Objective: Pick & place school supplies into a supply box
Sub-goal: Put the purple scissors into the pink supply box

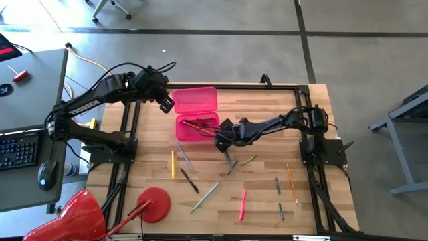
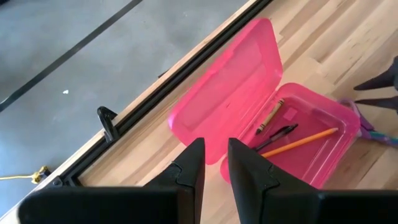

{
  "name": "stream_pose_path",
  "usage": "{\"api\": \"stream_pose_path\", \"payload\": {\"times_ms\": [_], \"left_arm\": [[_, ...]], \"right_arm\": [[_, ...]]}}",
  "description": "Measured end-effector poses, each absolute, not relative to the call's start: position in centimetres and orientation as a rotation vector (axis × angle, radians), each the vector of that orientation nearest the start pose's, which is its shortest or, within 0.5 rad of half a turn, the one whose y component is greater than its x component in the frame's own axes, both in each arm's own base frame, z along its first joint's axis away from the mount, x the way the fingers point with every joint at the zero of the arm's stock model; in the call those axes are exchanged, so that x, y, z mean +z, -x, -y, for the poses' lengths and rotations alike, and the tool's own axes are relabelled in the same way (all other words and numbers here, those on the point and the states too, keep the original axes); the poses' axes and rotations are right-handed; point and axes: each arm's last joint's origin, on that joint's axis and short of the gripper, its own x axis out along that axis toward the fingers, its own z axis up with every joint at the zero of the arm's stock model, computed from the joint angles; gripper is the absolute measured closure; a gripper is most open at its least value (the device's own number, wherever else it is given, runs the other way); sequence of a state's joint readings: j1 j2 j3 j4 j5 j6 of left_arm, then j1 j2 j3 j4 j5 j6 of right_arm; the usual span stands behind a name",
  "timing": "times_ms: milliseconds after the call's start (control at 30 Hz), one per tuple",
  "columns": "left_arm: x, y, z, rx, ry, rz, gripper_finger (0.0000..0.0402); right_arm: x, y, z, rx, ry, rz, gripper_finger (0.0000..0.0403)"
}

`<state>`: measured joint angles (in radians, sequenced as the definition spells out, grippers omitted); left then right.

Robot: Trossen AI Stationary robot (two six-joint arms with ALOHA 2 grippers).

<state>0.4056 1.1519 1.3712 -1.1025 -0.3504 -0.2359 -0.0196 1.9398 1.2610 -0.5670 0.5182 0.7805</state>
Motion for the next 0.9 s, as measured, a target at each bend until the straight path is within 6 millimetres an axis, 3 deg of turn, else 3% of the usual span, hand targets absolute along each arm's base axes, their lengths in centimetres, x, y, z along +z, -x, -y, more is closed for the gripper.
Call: {"api": "stream_pose_path", "payload": {"times_ms": [633, 900], "left_arm": [[38.3, -17.9, -8.8, 0.808, 0.234, -0.815, 0.03], [38.3, -17.9, -8.8, 0.808, 0.235, -0.815, 0.03]], "right_arm": [[15.1, -37.4, 3.1, -0.931, -0.4, -0.938, 0.0318], [13.6, -37.8, 3.1, -0.915, -0.412, -0.969, 0.0318]]}}
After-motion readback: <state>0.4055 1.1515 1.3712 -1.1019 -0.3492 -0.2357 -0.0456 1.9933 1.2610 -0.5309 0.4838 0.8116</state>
